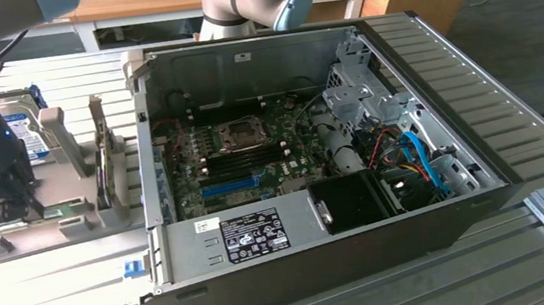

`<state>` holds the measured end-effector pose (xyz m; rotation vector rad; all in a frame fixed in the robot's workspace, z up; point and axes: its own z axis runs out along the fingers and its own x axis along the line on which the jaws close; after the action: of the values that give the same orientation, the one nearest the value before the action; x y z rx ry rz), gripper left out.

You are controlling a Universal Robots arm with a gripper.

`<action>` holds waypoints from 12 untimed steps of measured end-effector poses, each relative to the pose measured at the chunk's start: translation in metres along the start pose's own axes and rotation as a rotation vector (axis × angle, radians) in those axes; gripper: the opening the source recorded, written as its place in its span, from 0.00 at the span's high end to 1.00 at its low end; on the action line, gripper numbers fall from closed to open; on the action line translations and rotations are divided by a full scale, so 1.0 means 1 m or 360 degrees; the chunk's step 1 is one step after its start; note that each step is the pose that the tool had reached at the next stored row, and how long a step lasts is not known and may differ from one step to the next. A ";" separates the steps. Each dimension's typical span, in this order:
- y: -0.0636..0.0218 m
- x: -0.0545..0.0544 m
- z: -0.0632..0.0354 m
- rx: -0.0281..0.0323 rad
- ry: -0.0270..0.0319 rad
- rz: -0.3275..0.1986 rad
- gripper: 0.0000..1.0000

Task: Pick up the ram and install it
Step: 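Pick up the ram and move it above insertion slot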

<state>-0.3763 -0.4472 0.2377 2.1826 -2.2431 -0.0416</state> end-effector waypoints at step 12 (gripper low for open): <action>0.0005 0.000 -0.0170 0.00000 -0.00001 -0.0001 0.88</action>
<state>-0.3763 -0.4472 0.2547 2.1836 -2.2422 -0.0416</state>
